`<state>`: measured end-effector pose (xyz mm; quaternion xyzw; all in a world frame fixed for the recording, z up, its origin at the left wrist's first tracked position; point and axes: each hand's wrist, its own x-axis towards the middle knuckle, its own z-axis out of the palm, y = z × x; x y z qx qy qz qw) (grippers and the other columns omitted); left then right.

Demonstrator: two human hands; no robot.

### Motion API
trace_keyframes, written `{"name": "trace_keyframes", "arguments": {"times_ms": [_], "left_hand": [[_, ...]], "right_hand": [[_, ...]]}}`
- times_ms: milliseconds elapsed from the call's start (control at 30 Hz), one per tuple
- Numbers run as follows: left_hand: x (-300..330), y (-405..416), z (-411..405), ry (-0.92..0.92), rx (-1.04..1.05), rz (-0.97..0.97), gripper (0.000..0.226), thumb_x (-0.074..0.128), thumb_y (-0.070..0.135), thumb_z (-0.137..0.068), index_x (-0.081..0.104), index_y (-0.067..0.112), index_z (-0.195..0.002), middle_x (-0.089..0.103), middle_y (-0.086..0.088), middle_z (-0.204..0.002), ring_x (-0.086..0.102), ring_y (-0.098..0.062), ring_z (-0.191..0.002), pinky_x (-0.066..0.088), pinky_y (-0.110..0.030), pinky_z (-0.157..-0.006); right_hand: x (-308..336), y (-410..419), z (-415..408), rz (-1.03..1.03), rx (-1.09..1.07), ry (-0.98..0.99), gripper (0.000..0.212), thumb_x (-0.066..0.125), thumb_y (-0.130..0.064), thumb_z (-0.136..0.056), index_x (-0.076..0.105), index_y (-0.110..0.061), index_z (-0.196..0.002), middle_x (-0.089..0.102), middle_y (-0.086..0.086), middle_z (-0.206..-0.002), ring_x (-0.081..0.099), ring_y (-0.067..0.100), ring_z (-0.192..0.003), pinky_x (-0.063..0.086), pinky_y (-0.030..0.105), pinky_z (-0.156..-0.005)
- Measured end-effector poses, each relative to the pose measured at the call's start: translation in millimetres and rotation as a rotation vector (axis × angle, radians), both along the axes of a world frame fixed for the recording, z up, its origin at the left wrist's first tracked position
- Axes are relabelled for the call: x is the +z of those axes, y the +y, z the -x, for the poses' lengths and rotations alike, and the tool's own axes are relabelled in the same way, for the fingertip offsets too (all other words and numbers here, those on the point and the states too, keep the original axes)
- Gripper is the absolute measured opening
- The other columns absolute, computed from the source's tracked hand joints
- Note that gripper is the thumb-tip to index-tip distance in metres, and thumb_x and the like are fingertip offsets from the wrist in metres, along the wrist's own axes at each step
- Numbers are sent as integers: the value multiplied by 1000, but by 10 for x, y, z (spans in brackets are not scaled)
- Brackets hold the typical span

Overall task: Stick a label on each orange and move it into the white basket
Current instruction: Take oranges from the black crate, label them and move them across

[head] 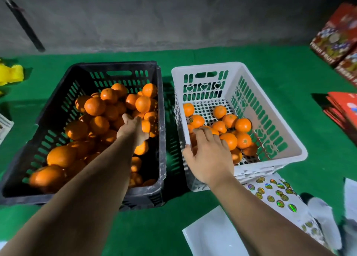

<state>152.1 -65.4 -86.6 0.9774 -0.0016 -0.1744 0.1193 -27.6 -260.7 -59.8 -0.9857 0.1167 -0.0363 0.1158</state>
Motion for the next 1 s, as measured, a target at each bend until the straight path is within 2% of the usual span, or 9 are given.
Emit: {"name": "trace_keyframes", "arguments": {"times_ms": [100,200,267,333,433,600,733,867,1000], "left_hand": [[306,-55,54,-118,132,244,66,73,35,-89,41,18,-144,15,-21,-159,60,-50,-109,52,-46,-85],[577,-60,372,-383,169,597,80,82,47,-84,42,23,-150,28,-13,-151,47,-24,-114,42,-35,-96],[675,-56,780,-492,136,783,81,85,45,-82,43,28,-150,33,-8,-150,40,-13,-118,35,-28,-102],[708,-77,1192,-510,93,935,78,86,40,-81,45,33,-147,43,3,-147,49,-8,-120,39,-26,-101],[684,-118,1685,-416,82,1120,74,86,35,-84,44,42,-145,60,22,-131,63,2,-112,50,-18,-88],[609,-212,2183,-393,124,1142,79,85,45,-82,35,62,-141,45,42,-131,56,14,-113,46,1,-79],[562,-292,2491,-358,67,1134,79,83,50,-83,30,72,-137,38,41,-136,55,10,-117,52,-10,-83],[369,-333,2680,-260,9,1139,83,84,52,-77,33,69,-140,36,43,-134,54,7,-118,54,-13,-86],[15,-312,2819,-84,-7,1051,77,81,60,-75,33,71,-136,42,38,-135,57,-1,-118,54,-23,-95]], "right_hand": [[4,4,7,-19,-6,-5,57,31,-56,-96,46,-26,-142,54,0,-137,52,27,-122,44,46,-100],[5,1,13,-20,-7,-7,56,30,-56,-96,45,-26,-141,54,0,-135,53,27,-120,45,46,-99],[-8,-5,15,-13,-7,-8,54,30,-56,-96,46,-25,-137,55,1,-131,53,28,-117,45,47,-97],[-20,-10,25,8,-5,-19,51,30,-55,-96,48,-23,-131,56,2,-127,55,28,-113,46,46,-94],[-43,-4,46,12,-17,-65,45,33,-51,-98,52,-22,-126,58,1,-122,57,28,-109,47,45,-91],[-48,-12,141,-65,23,-249,29,42,-43,-95,57,-25,-113,58,-4,-103,57,23,-93,46,41,-79],[-22,-54,211,-192,99,-315,36,41,-46,-95,58,-32,-123,62,-10,-115,56,17,-102,41,35,-88],[-124,-86,431,-430,99,-499,22,60,-22,-98,62,-30,-119,61,-13,-116,56,13,-106,47,42,-93],[-511,-38,1022,-393,105,-533,39,56,-15,-93,56,-32,-128,43,-9,-132,45,17,-125,36,40,-101]]}}
